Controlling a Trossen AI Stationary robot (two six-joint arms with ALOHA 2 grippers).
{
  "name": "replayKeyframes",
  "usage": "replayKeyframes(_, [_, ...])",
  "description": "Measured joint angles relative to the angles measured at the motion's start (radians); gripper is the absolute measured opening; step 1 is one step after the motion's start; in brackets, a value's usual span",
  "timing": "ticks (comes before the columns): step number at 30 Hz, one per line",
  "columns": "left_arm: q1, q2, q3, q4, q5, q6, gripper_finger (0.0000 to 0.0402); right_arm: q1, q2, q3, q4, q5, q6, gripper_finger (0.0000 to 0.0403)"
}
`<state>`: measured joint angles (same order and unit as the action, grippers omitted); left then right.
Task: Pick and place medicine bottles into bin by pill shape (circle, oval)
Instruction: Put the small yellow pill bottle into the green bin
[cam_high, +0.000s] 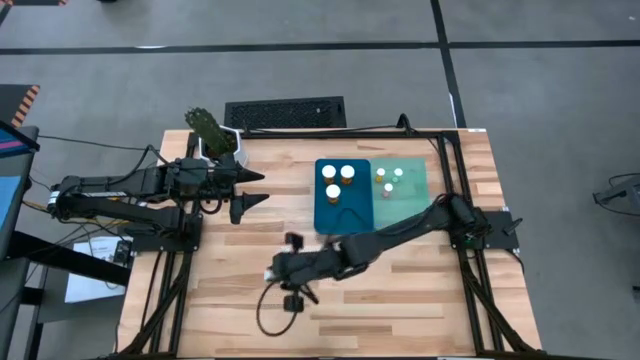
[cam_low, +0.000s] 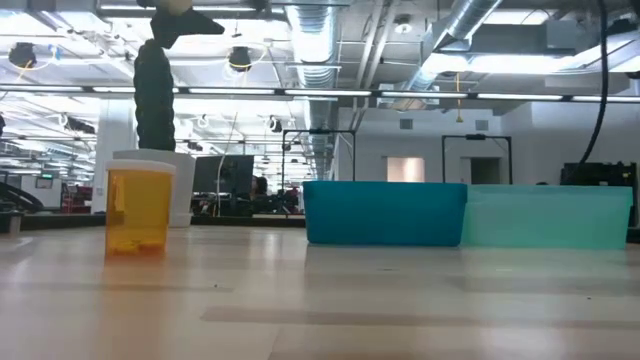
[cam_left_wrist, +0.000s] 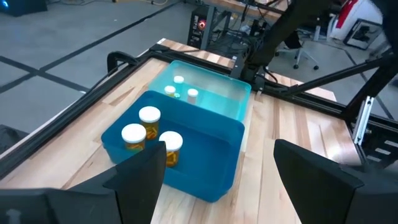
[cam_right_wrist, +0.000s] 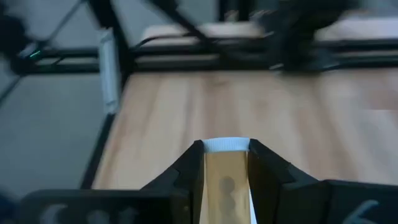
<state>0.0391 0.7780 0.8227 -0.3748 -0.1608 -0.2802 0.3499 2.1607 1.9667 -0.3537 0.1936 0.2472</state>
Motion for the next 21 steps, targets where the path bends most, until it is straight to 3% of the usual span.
replayKeyframes(6, [0.0,0.0,0.0,0.016,0.014,0.0,0.0291,0.039,-0.236,-0.263,0.056,0.234,0.092,0.0107])
replayKeyframes(12, [-0.001,0.017,-0.01,0.156,0.114,-0.033,0.0291,0.119,-0.442,-0.609,0.54,0.47,0.129,0.0107])
replayKeyframes(16, [-0.027,0.06,-0.011,0.289,0.2,-0.057,0.0291,0.143,-0.495,-0.731,0.793,0.548,0.079,0.0107])
replayKeyframes(21, [-0.11,0.17,-0.011,0.48,0.269,-0.081,0.0291,0.133,-0.502,-0.752,0.991,0.56,-0.055,0.0108])
